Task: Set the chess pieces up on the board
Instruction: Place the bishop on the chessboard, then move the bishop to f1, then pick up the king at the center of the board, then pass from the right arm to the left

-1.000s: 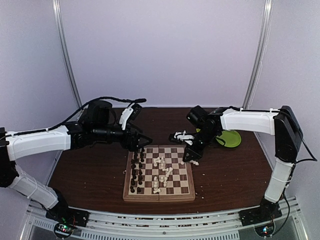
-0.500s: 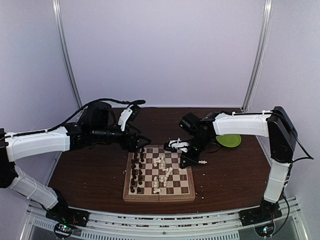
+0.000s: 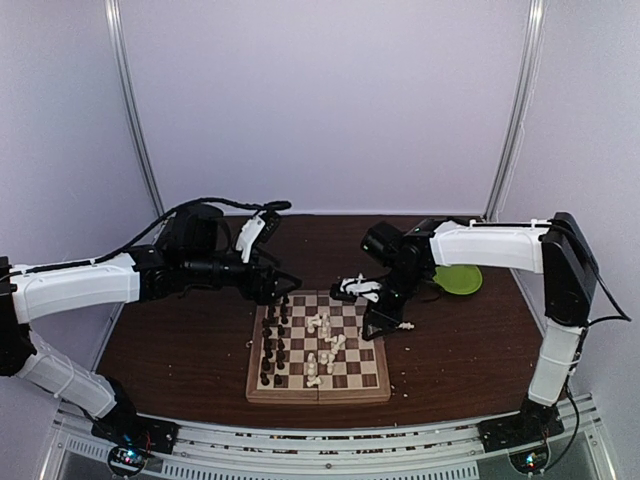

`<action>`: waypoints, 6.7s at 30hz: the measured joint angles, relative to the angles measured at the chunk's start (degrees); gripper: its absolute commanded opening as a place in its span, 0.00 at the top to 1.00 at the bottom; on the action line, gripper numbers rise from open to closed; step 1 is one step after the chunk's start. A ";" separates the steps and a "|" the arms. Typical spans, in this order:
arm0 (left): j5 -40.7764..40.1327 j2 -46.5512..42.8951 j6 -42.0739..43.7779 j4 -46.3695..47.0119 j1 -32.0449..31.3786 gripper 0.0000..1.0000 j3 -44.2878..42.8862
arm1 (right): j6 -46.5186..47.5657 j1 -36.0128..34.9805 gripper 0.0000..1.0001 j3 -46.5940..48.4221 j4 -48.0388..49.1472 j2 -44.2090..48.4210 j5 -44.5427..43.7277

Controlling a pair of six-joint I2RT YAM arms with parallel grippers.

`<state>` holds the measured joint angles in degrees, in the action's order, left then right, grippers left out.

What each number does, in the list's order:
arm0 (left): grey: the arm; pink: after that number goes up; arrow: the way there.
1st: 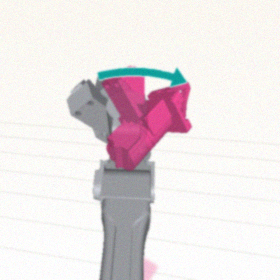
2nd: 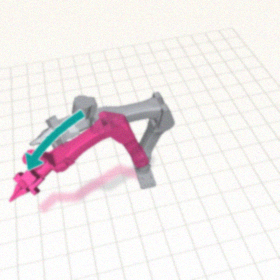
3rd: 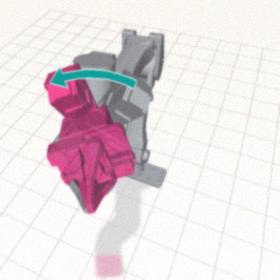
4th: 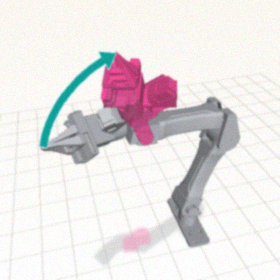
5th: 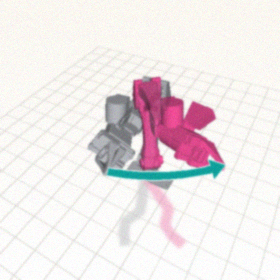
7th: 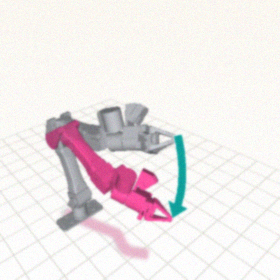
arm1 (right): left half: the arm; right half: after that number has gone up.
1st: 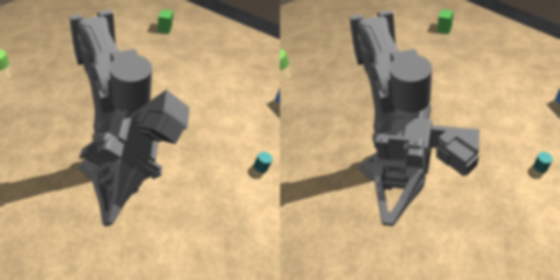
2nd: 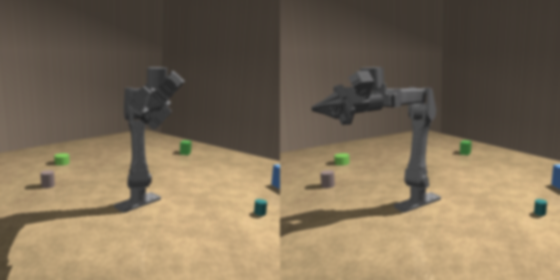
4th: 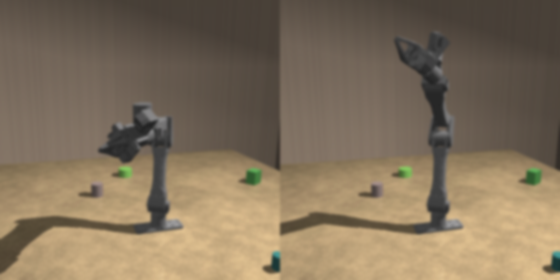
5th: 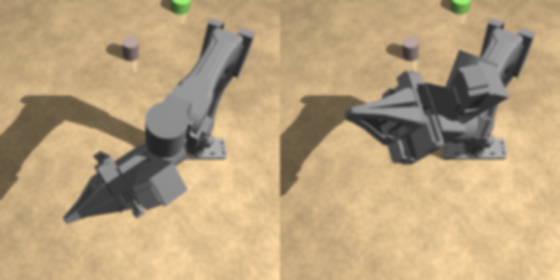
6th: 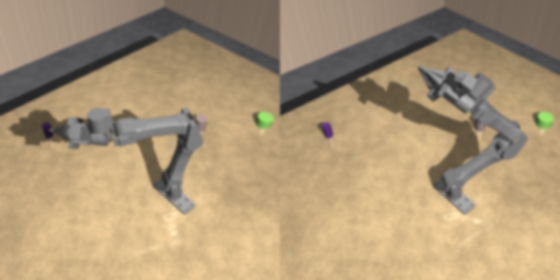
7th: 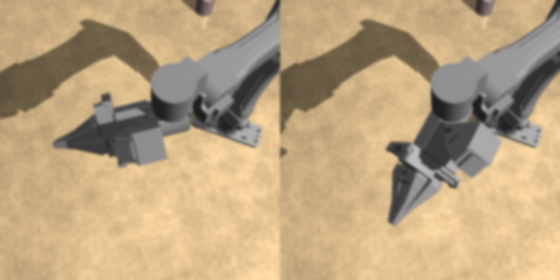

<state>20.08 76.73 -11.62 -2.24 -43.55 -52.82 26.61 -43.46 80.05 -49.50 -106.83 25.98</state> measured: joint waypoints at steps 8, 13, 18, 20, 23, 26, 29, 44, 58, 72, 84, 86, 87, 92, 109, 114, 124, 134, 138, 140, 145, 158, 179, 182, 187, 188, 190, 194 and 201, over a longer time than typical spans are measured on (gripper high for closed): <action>-1.11 4.09 4.07 -4.46 -2.75 0.28 -3.37 | 1.73 12.79 0.57 0.02 -0.70 12.09 3.91; -3.52 12.72 9.01 -9.64 -9.16 0.42 -12.11 | 1.25 18.93 0.60 -7.04 2.60 17.81 3.65; -4.04 23.30 12.74 -12.94 -12.98 0.40 -20.72 | 0.17 24.00 0.61 -9.62 3.04 17.38 4.50; -4.81 26.99 13.66 -13.90 -13.97 0.39 -23.19 | -0.07 25.66 0.61 -9.64 3.67 17.38 5.01; -6.27 31.93 14.23 -15.91 -14.88 0.42 -26.97 | -0.13 27.10 0.61 -9.70 4.33 17.38 5.33; -7.39 36.04 14.58 -17.66 -15.37 0.44 -31.10 | -0.11 27.39 0.61 -9.75 4.42 17.38 5.62; -7.80 38.84 14.97 -18.93 -15.37 0.48 -34.16 | -0.11 27.45 0.62 -9.86 4.44 17.35 5.97; -7.85 44.59 15.47 -20.98 -15.37 0.79 -37.38 | 0.02 27.76 0.65 -9.88 4.33 15.72 7.10; -11.10 47.56 14.75 -21.51 -14.67 0.88 -43.12 | 0.46 28.11 0.68 -9.88 3.96 14.53 7.87; -12.11 49.09 13.40 -21.40 -13.18 0.86 -44.39 | 0.74 28.46 0.68 -9.88 3.80 14.10 8.50; -11.19 49.31 13.16 -20.55 -13.18 0.80 -44.39 | 1.51 28.46 0.68 -9.88 2.75 13.16 8.74; -11.06 49.31 13.18 -20.55 -13.18 0.76 -44.39 | 1.51 28.46 0.68 -9.88 2.67 13.14 8.76; -11.04 49.31 13.09 -20.55 -13.18 0.71 -44.37 | 1.53 28.46 0.68 -9.88 2.64 13.14 8.76; -11.63 49.29 13.03 -20.57 -13.18 0.50 -44.33 | 1.53 28.46 0.67 -9.86 2.58 13.14 8.79; -16.50 25.49 14.84 -17.31 -13.18 0.39 -30.69 | 11.30 21.00 0.54 -15.89 3.96 15.39 -2.19; -18.80 16.70 12.07 -12.11 -13.18 0.39 -23.39 | 12.55 14.40 0.56 -17.88 5.14 13.40 -8.11; -21.38 10.84 8.15 -6.64 -13.18 0.39 -15.30 | 13.88 12.02 0.54 -14.62 6.64 6.84 -12.15; -21.79 10.47 7.32 -4.00 -13.18 0.39 -13.29 | 13.90 10.05 0.66 -12.92 6.01 1.95 -12.98; -21.77 10.47 7.17 -3.67 -13.18 0.39 -12.85 | 13.70 10.05 0.78 -12.61 6.05 1.16 -13.27; -21.77 10.47 7.15 -3.45 -13.18 0.40 -12.55 | 13.75 10.05 0.83 -12.59 6.05 0.85 -13.35; -21.07 10.49 7.15 -3.30 -13.18 0.40 -12.41 | 13.33 10.05 0.92 -12.48 6.03 0.66 -13.38; -18.84 9.75 16.13 -2.10 -18.56 0.42 -9.62 | 11.54 10.45 0.95 -13.09 -1.81 14.38 -3.30; -18.60 17.88 45.68 0.15 -30.80 0.50 -11.26 | 21.07 5.27 0.95 -8.41 -23.04 10.36 28.76; -18.56 20.11 47.23 -0.94 -31.54 0.53 -13.84 | 21.07 5.22 0.95 -7.91 -23.21 10.25 29.42; -18.53 22.14 48.96 -2.56 -32.04 0.62 -16.04 | 21.05 5.20 0.95 -7.87 -23.41 9.70 29.75; -18.56 22.32 49.24 -2.73 -32.04 0.63 -16.26 | 21.05 5.18 0.94 -7.87 -23.45 9.62 29.75; -18.58 22.38 49.70 -3.19 -32.04 0.66 -16.63 | 21.07 5.18 0.95 -7.87 -23.52 9.57 29.77; -18.60 22.38 49.94 -3.89 -32.04 0.69 -17.38 | 21.07 5.18 0.94 -7.87 -23.67 9.51 29.79; -18.56 23.19 49.90 -4.37 -32.04 0.72 -18.12 | 21.05 5.18 0.94 -7.87 -23.85 9.29 30.34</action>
<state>1.52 99.92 38.28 -6.61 -75.59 -70.94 47.66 -38.28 72.18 -73.34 -97.54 56.31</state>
